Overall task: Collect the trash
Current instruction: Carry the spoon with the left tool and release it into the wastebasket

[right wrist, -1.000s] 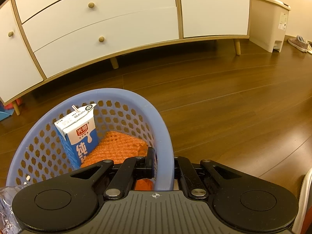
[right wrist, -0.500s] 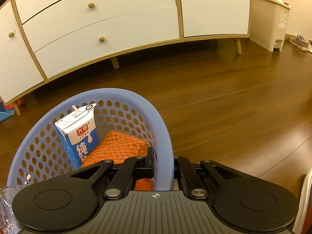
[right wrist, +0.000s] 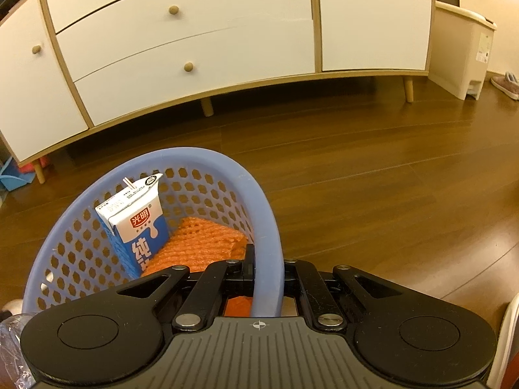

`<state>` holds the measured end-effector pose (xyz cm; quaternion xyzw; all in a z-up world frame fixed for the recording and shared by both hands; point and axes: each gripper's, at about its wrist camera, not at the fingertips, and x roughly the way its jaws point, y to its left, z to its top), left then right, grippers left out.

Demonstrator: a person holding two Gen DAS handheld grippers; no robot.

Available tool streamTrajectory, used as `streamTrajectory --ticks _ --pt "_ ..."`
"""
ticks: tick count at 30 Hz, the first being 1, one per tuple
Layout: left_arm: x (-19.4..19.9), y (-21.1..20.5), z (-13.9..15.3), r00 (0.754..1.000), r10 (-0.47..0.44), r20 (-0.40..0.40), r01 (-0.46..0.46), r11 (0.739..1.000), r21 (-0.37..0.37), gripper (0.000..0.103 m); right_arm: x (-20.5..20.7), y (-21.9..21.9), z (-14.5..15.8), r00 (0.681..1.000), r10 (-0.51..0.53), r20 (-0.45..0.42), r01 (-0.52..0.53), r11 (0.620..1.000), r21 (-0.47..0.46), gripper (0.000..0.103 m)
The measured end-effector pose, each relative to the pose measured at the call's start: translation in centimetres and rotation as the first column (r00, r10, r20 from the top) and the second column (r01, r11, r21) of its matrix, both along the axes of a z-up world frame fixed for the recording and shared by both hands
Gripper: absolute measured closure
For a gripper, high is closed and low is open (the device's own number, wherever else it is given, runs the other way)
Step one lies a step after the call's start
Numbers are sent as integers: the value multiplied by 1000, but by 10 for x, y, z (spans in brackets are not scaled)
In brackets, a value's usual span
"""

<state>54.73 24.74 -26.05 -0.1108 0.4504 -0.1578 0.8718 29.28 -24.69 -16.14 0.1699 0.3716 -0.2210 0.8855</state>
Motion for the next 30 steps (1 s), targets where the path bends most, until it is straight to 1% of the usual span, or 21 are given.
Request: streamTrajectory --ticks 8,14,16,19,25,30 --pt "-29 -15 56 996 -62 71 68 994 -80 103 0 -2 -1 1000 -4 -4 4 1000 12 102" --pt "-49 -34 92 986 -117 115 128 987 -97 103 0 1 2 1000 17 -6 -17 1000 8 102" --pt "-53 -42 99 982 -139 125 151 984 -92 103 -1 1 1 1000 23 -9 -23 1000 6 102" --pt "-61 -55 107 978 -174 119 186 977 -103 103 -1 0 0 1000 24 -7 -24 1000 9 102" --pt "-78 -78 126 958 -251 135 265 959 -98 103 -2 -3 -2 1000 28 -11 -28 999 17 102" --pt "-87 -102 136 934 -327 147 340 938 -73 103 -3 0 0 999 52 -10 -52 999 1 102"
